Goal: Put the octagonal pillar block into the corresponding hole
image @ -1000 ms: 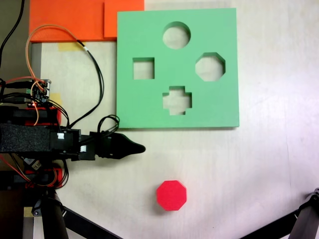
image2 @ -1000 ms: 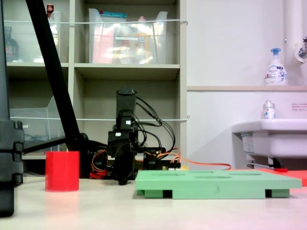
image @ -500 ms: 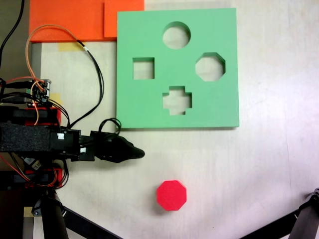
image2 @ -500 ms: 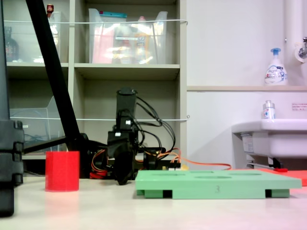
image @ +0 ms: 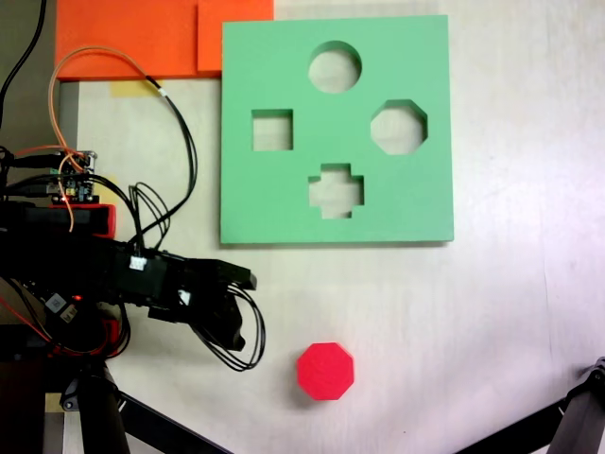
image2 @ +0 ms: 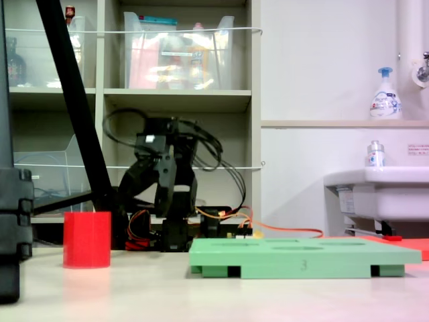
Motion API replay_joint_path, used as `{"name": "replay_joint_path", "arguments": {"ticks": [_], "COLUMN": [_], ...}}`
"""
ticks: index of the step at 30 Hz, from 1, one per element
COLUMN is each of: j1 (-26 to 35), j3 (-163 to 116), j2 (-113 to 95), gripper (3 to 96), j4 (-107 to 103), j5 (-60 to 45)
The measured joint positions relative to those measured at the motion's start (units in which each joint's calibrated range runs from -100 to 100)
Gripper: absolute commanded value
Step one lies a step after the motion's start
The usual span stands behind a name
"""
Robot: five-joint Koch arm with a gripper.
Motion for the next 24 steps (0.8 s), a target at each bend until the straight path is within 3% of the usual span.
{"name": "replay_joint_path", "arguments": {"ticks": [6,12,18,24], "j1": [-2.5,-4.7,-6.8,-7.2], "j3": [20.1,27.6,34.5,38.9], "j2": [14.1,24.2,33.2,39.8], "gripper": [46.0,61.6,88.1,89.3], "j4": [-11.8,-18.1,-17.0,-12.9], "j5": [0.1,-2.7,-6.9,-7.1]}}
